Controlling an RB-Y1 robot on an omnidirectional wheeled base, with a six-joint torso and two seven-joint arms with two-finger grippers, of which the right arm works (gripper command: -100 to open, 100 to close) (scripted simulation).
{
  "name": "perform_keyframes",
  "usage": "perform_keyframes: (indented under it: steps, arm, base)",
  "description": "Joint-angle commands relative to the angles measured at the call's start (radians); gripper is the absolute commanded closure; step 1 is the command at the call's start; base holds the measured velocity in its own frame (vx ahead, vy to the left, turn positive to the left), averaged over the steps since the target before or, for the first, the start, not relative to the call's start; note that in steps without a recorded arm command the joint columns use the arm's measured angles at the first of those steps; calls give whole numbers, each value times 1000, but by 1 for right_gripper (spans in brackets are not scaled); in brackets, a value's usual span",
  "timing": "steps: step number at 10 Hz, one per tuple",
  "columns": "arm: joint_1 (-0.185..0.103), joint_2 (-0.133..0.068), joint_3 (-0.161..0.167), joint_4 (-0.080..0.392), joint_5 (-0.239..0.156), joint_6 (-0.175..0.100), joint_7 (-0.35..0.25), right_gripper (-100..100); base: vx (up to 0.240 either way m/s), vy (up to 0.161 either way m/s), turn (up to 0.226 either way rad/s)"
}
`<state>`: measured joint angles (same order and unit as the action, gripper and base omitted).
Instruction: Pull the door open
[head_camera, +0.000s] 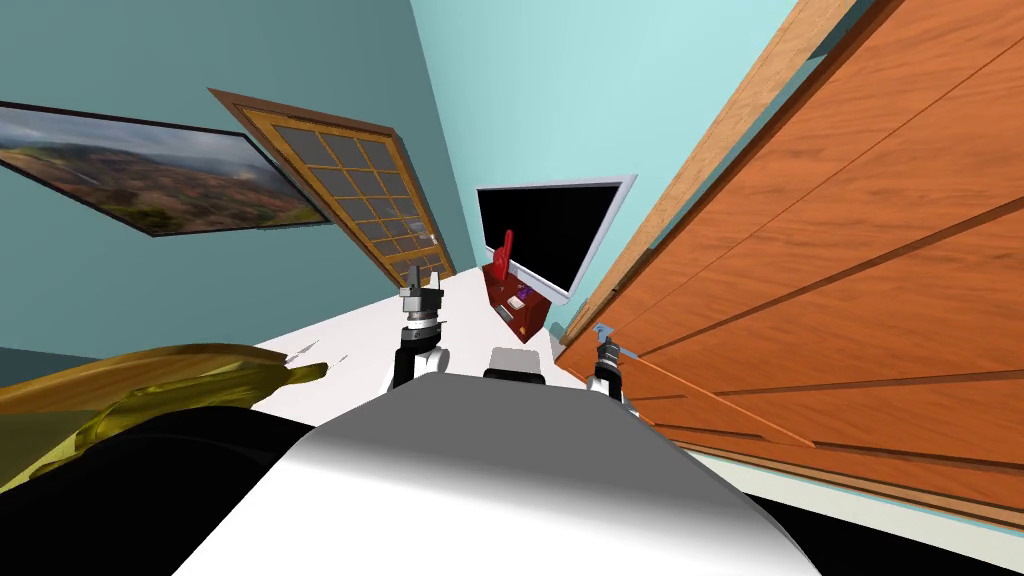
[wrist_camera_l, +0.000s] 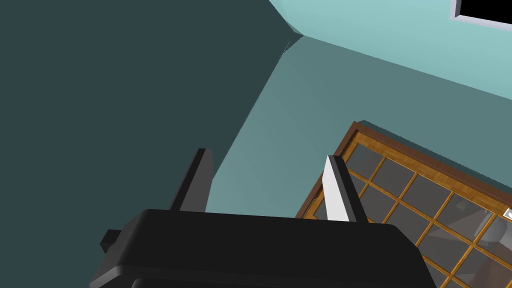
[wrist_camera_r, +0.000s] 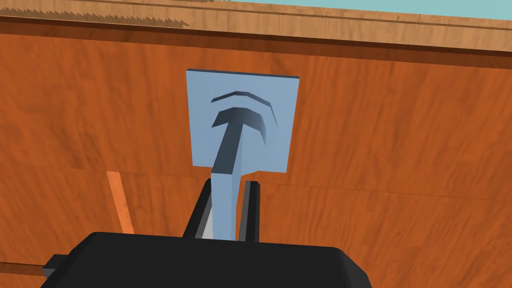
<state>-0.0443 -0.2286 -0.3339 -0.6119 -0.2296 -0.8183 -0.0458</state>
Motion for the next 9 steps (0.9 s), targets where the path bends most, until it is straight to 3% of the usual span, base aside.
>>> perform_keyframes:
  steps: [1,5,7,9]
  arm:
    - [-1,-3,20,5,12,-5,-15,100]
    - [3,-15,75,-3,46,-13,-57,100]
    - [6,-13,78,-11,48,-6,-57,100]
    - [16,-22,102,-13,62,-14,-81,100]
  base:
    - [-204,-45,81]
    - [-263,-19,92]
    - [-177,12,42]
    - [-201,-3,95]
